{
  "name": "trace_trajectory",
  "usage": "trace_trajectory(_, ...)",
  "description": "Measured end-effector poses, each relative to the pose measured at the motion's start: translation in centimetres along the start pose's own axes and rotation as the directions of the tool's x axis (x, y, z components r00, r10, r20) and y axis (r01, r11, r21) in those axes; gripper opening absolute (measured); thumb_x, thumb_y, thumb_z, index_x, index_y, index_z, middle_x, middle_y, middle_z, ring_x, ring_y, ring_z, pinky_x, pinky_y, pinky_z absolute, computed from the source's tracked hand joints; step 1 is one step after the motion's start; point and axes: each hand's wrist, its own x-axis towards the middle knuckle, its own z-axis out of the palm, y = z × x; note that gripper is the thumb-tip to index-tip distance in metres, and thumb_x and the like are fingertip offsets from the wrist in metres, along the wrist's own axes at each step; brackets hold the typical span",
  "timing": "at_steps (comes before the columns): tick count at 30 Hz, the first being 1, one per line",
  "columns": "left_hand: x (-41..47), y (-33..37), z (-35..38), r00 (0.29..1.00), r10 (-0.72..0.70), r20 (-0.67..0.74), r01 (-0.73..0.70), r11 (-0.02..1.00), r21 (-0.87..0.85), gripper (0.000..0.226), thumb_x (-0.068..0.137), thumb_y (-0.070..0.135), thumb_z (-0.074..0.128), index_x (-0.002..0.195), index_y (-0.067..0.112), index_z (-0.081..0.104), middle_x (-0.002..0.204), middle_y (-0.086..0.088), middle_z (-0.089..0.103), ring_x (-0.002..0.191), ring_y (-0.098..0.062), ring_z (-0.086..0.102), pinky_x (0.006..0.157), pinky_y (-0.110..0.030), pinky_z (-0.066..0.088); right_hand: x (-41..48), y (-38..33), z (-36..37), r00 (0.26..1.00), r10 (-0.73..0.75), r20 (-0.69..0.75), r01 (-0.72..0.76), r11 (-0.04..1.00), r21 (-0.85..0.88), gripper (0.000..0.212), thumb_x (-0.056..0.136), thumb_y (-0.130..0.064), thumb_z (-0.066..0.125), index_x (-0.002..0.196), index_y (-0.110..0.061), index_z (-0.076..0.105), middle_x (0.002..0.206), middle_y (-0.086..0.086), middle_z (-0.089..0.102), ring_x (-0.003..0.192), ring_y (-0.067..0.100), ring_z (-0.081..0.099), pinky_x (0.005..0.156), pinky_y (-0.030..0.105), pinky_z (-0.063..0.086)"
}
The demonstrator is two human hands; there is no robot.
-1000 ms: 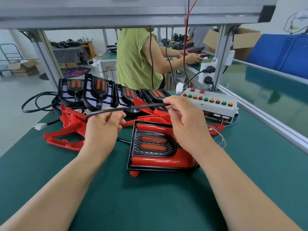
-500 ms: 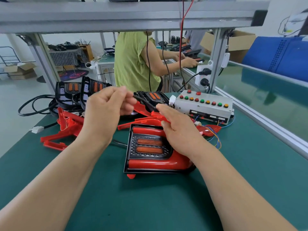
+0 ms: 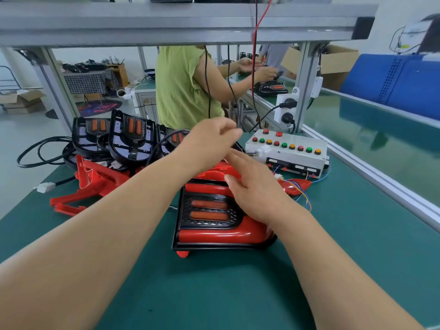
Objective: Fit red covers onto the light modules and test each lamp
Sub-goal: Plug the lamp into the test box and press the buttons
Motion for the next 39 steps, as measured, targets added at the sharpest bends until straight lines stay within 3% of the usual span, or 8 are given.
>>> trace_trajectory(5,1.3,1.3,1.6,0.955,-0.030,0.294,-0.023,0.984,0.176,0.034,0.093,0.044,0.062,0.110,0.016,0.071,0.110,-0.001,0.071,0.101,-0.017,0.066,0.094,-0.039,0.052,-0.2,-0.1,0.2,0.997,-0.039,0.067,0.044,0.996,-0.080,0.043,0.099,-0.014,0.053,0.142,-0.016,0.052,0.141,0.005,0.056,0.127,0.022,0.050,0.103,0.027,0.036)
trace_trajectory(9,1.8,1.2,2.0,0.988,0.002,0.157,0.008,0.998,-0.066,0.020,0.087,0.026,0.074,0.104,0.015,0.072,0.093,-0.001,0.074,0.084,-0.013,0.068,0.084,-0.033,0.055,-0.3,0.2,-0.1,0.999,-0.018,-0.036,0.022,0.992,0.124,0.039,0.095,-0.008,0.058,0.130,-0.022,0.064,0.124,-0.005,0.067,0.101,0.000,0.062,0.089,0.025,0.047)
trace_trajectory(13,1.6,0.3,1.2,0.999,0.029,-0.034,-0.031,0.997,-0.065,0.024,0.097,0.024,0.056,0.082,0.007,0.062,0.073,-0.008,0.065,0.061,-0.011,0.053,0.063,-0.033,0.047,0.2,1.7,-1.0,0.920,0.157,-0.360,-0.037,0.947,0.318,0.030,0.090,-0.003,0.061,0.111,-0.021,0.074,0.105,-0.015,0.072,0.094,-0.006,0.063,0.090,0.017,0.047)
trace_trajectory(19,0.1,-2.9,-0.1,0.997,-0.018,-0.079,0.028,0.992,0.125,0.028,0.104,0.027,0.038,0.083,0.018,0.052,0.078,-0.005,0.056,0.063,-0.020,0.050,0.058,-0.035,0.040,0.6,7.0,-2.6,0.788,0.556,-0.264,-0.604,0.781,-0.158,0.020,0.092,-0.024,0.055,0.076,-0.015,0.064,0.081,0.003,0.064,0.085,0.030,0.060,0.065,0.031,0.044)
trace_trajectory(23,-1.6,-5.1,-0.2,0.997,-0.035,-0.070,0.037,0.999,0.033,0.024,0.102,0.037,0.044,0.123,0.035,0.055,0.075,0.001,0.057,0.052,-0.003,0.050,0.050,-0.019,0.041,0.7,8.7,-2.6,0.694,0.680,-0.238,-0.718,0.626,-0.305,0.034,0.095,-0.035,0.051,0.102,-0.006,0.069,0.107,0.017,0.065,0.101,0.036,0.059,0.086,0.040,0.053)
trace_trajectory(28,-2.7,-8.0,-0.7,0.992,-0.008,-0.122,0.003,0.999,-0.043,0.023,0.092,0.034,0.066,0.110,0.040,0.054,0.068,0.004,0.051,0.063,-0.013,0.051,0.066,-0.032,0.043,0.6,9.4,-1.9,0.653,0.732,-0.196,-0.728,0.534,-0.431,0.047,0.100,-0.047,0.042,0.118,-0.010,0.065,0.123,0.015,0.060,0.119,0.033,0.050,0.095,0.046,0.043)
trace_trajectory(34,-3.5,-9.7,-1.9,0.989,-0.041,-0.140,0.021,0.990,-0.136,0.024,0.094,0.023,0.063,0.105,0.045,0.065,0.067,0.021,0.058,0.057,0.002,0.051,0.062,-0.023,0.040,0.6,9.0,-1.9,0.691,0.701,-0.178,-0.698,0.584,-0.414,0.038,0.099,-0.048,0.050,0.105,-0.017,0.071,0.112,0.011,0.066,0.113,0.032,0.054,0.097,0.046,0.045)
trace_trajectory(39,-3.4,-8.9,-1.6,0.995,0.004,-0.105,-0.011,0.998,-0.066,0.030,0.101,0.026,0.052,0.129,0.031,0.064,0.089,0.016,0.054,0.079,0.011,0.052,0.075,-0.013,0.035,0.5,6.5,-2.1,0.896,0.388,-0.213,-0.397,0.918,0.004,0.013,0.095,-0.028,0.063,0.100,-0.019,0.071,0.092,-0.004,0.062,0.092,0.021,0.059,0.081,0.037,0.047)
